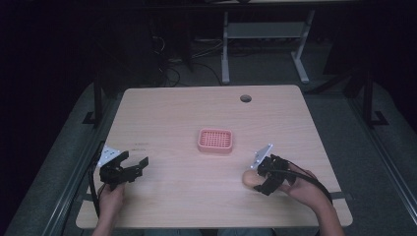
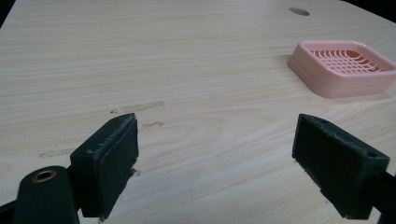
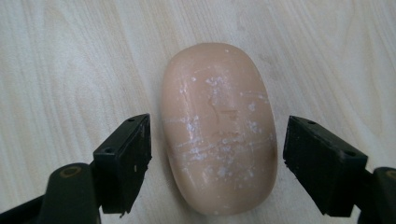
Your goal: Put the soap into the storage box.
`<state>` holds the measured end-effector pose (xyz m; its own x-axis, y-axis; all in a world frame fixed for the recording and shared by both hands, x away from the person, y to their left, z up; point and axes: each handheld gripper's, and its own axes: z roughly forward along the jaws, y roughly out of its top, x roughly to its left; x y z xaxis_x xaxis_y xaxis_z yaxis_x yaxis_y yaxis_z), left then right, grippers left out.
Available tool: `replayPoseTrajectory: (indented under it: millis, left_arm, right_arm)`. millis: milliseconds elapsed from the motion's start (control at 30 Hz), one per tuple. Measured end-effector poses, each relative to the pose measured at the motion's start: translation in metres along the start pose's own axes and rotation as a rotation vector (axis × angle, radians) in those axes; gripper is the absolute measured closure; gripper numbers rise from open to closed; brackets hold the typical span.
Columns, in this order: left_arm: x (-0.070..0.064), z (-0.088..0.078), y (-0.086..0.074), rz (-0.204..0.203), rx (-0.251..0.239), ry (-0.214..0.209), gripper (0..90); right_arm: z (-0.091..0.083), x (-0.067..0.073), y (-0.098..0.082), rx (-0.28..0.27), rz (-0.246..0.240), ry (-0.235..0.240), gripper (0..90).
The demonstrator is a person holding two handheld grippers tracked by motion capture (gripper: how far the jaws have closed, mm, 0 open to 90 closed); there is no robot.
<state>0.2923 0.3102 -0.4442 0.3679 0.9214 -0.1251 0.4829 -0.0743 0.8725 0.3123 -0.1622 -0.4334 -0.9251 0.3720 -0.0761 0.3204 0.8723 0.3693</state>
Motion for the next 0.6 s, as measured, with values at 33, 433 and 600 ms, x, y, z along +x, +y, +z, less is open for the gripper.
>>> replayPoseTrajectory:
  millis: [33,433,600]
  left_arm:
    - [0.0,-0.001,0.0,-0.001,0.002,0.0,14.2]
    - [0.0,-0.001,0.0,-0.01,-0.001,-0.003,14.2]
    - [0.001,0.0,0.0,-0.017,-0.006,-0.003,14.2]
  right_arm:
    - [0.001,0.0,0.001,0.004,0.001,0.004,23.0]
    - [0.012,-0.005,0.008,0.062,-0.017,0.023,23.9]
    - [0.014,-0.004,0.01,0.072,-0.042,0.029,27.7]
